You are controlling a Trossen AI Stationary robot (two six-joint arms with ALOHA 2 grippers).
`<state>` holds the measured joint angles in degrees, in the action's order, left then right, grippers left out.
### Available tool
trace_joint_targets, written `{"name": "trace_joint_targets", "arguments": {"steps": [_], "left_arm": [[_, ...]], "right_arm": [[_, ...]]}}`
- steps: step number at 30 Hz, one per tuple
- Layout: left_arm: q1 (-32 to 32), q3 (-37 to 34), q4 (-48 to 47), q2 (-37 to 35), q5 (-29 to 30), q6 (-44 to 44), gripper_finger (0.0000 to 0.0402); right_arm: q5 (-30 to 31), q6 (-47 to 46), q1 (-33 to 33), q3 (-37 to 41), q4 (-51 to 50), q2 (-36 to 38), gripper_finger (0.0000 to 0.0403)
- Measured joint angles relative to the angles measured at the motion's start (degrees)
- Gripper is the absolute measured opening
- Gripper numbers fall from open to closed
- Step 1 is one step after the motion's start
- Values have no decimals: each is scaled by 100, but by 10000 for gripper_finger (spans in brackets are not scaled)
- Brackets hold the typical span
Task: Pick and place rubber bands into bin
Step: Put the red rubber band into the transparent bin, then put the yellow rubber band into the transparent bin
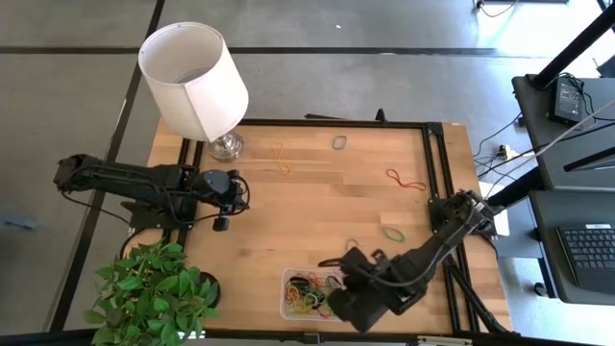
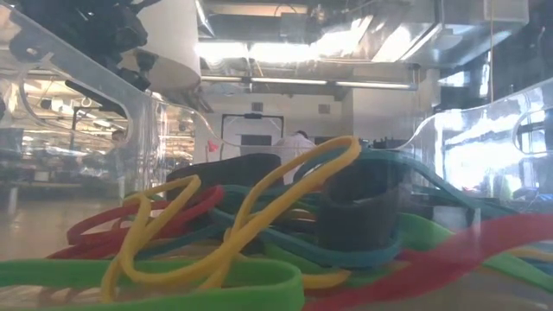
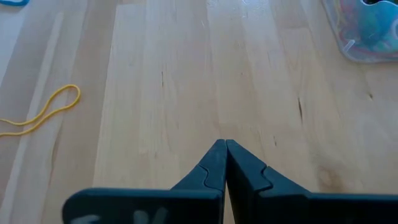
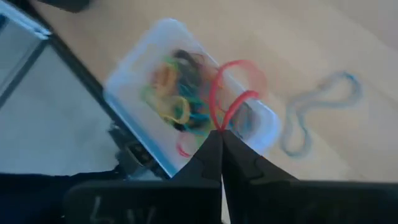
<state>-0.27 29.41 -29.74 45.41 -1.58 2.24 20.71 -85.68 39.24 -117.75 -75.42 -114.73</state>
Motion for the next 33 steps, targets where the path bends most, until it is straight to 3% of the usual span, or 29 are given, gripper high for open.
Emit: {"name": "trace_joint_targets", "arguments": {"steps": [4, 12, 17, 23, 33], "left_arm": [[0, 0, 0, 0, 0, 2, 2], [0, -1, -2, 0, -15, 51, 2], [0, -2, -2, 0, -15, 153, 2], [0, -2, -2, 0, -15, 215, 3], [0, -1, -2, 0, 17, 306, 2]], "right_arm": [[-199, 665, -208, 0, 437, -220, 0], [-1693, 1530, -463, 1, 767, -1046, 0], [-2166, 1563, -502, 7, 844, -1427, 2], [-2190, 1542, -503, 7, 787, -1465, 30], [-2186, 1551, -535, 7, 514, -1465, 113]]}}
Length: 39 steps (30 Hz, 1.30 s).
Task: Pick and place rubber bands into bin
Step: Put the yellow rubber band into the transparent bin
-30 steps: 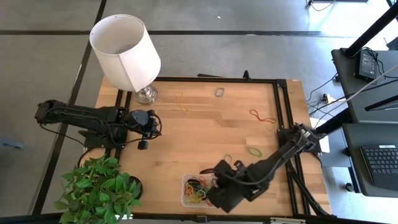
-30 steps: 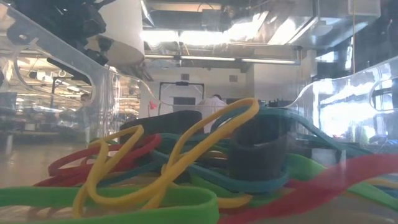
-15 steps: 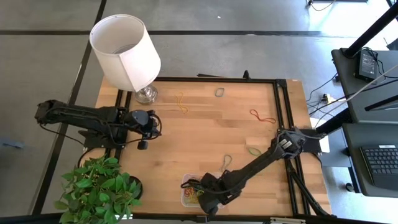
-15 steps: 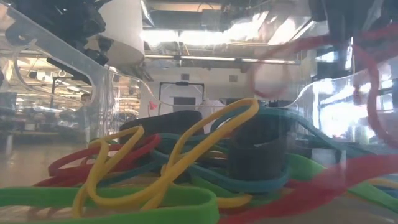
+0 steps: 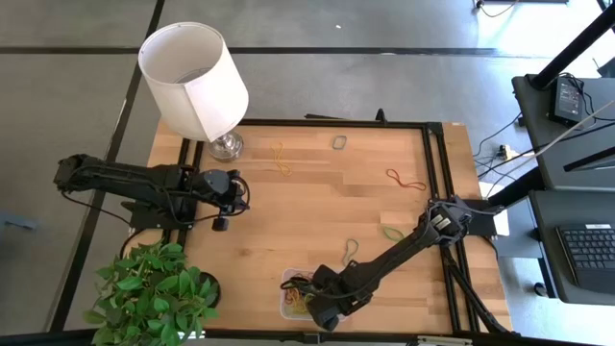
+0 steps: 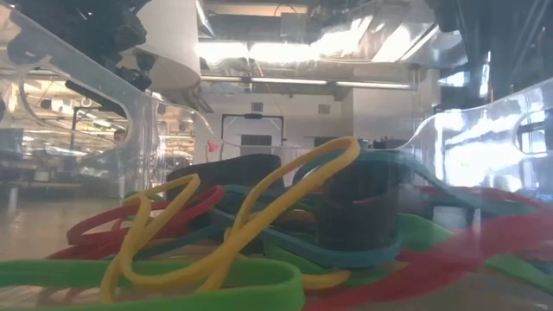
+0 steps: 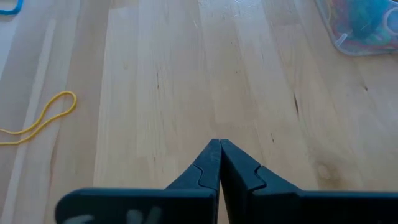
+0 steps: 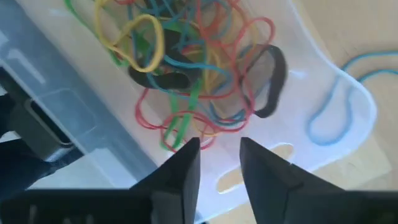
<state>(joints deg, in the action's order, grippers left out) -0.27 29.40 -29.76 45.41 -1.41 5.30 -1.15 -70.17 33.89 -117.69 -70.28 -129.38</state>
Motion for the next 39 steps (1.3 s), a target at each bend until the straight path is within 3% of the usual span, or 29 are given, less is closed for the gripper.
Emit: {"name": "trace_joint_targets", "arguments": {"steps": [5, 11, 15, 18, 24, 30, 34, 39], "left_arm": [[0, -1, 0, 0, 9, 0, 3], [0, 1, 0, 0, 11, 0, 2], [0, 0, 16, 41, 11, -32, 2], [0, 0, 177, 106, 11, -213, 2], [0, 0, 423, 197, 27, -243, 2], [0, 1, 495, 387, 37, -249, 2], [0, 58, 534, 775, 103, -394, 2], [2, 529, 576, 1644, 318, -624, 2]], "right_arm": [[411, 318, 4, 0, -151, 29, 108], [1266, 1117, -71, -2, -112, 59, 11], [1802, 1520, -137, 43, -260, 146, 5], [2088, 1612, -177, 493, -210, 496, 4], [2149, 1677, -323, 2562, 1286, 1631, 2], [2107, 2328, -829, 4896, 3797, 3193, 1], [1645, 2863, -1274, 6328, 5372, 4249, 1], [1164, 3157, -1575, 7701, 6167, 5474, 0]]}}
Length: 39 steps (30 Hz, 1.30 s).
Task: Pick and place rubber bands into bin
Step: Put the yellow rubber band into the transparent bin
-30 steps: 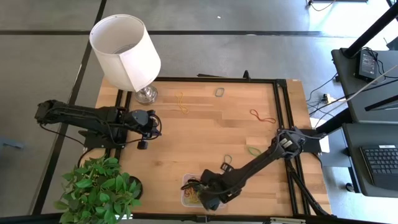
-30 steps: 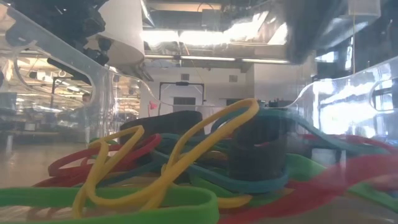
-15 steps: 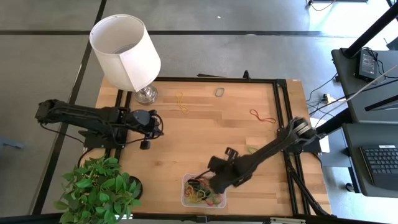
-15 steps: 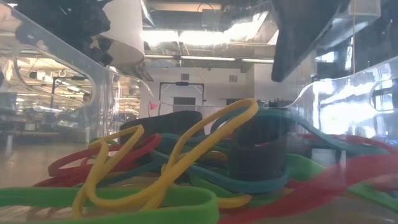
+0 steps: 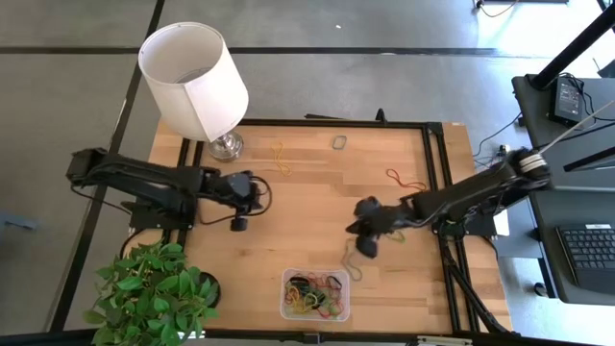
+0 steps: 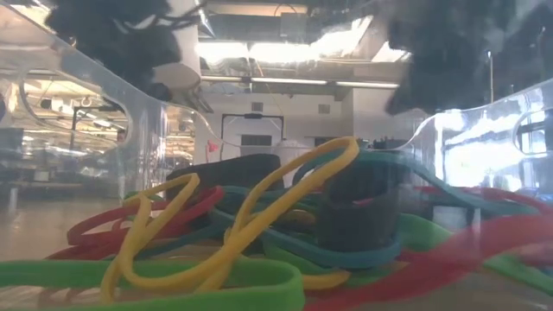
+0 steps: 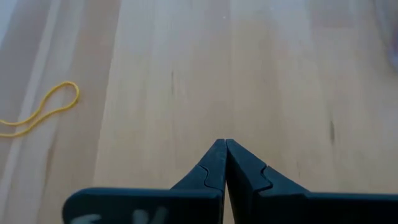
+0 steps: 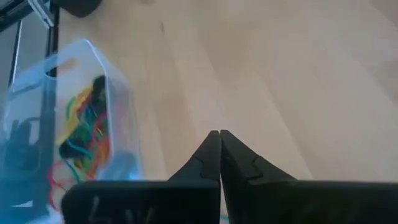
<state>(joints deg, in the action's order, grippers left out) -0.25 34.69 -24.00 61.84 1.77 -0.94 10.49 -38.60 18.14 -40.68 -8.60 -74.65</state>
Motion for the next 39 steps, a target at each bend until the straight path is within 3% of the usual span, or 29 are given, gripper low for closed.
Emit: {"name": "trace_joint_targets", "arguments": {"steps": [9, 15, 22, 31, 36, 39], "left_arm": [[-2, 1353, -154, 1708, 648, -1109, 2], [77, 2621, -972, 2802, 1363, -2226, 3], [611, 4228, -2176, 3761, 1629, -2926, 3], [1479, 5795, -1921, 4520, 1303, -2177, 4], [1689, 6335, -773, 4952, 903, -1323, 4], [1768, 6510, -33, 5254, 216, -891, 7]], "right_arm": [[-4, 284, -42, 1441, -26, 1403, 13], [-4, -142, -42, 1755, 3, 1547, 16], [-6, -160, -40, 1765, -10, 1509, 17], [-6, -158, -40, 1765, -21, 1508, 17], [-6, -156, -40, 1763, -57, 1508, 17], [-5, -157, -40, 1763, -57, 1506, 17]]}}
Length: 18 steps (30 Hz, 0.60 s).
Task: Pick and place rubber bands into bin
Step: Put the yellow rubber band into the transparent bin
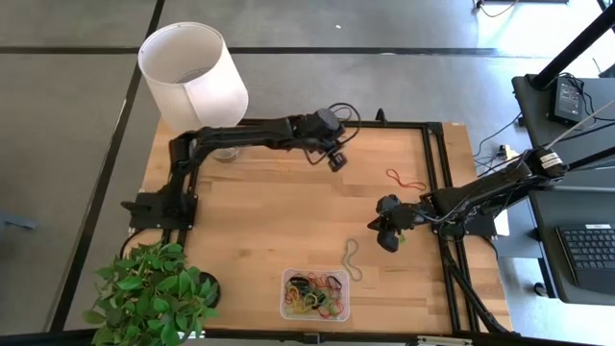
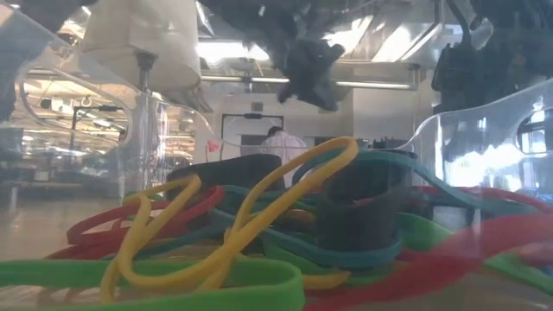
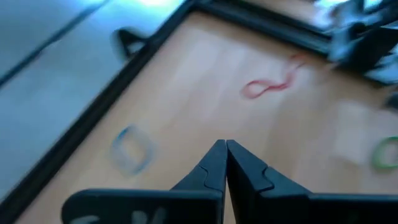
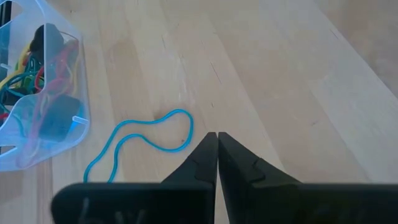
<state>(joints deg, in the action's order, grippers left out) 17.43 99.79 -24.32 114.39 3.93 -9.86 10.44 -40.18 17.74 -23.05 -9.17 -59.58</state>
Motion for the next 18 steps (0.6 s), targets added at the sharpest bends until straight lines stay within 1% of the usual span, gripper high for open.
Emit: {"name": "trace_joint_targets", "arguments": {"steps": [2, 5, 7, 9, 10, 13, 15, 18], "left_arm": [[50, 63, 335, 195, -468, 55, 15], [116, 96, 708, 505, -1042, -79, 44], [178, 94, 787, 711, -1292, -226, 71], [231, 92, 830, 903, -1351, -383, 102], [241, 90, 884, 1003, -1278, -454, 117], [243, 90, 1217, 1259, -506, -736, 157], [239, 90, 1343, 1361, 22, -761, 174], [223, 90, 1410, 1428, 845, -962, 187]], "right_arm": [[2, 1, 1, 0, 1, -1, 17], [2, 0, 0, 0, 1, -1, 17], [4, -17, 0, 0, 2, -1, 17], [4, -65, -18, 0, 2, -1, 17], [4, -115, -35, 0, -1, -1, 17], [8, -134, -90, 0, -11, -1, 17], [8, -135, -116, 0, -40, -1, 17], [9, -177, -122, -2, -62, -1, 17]]}}
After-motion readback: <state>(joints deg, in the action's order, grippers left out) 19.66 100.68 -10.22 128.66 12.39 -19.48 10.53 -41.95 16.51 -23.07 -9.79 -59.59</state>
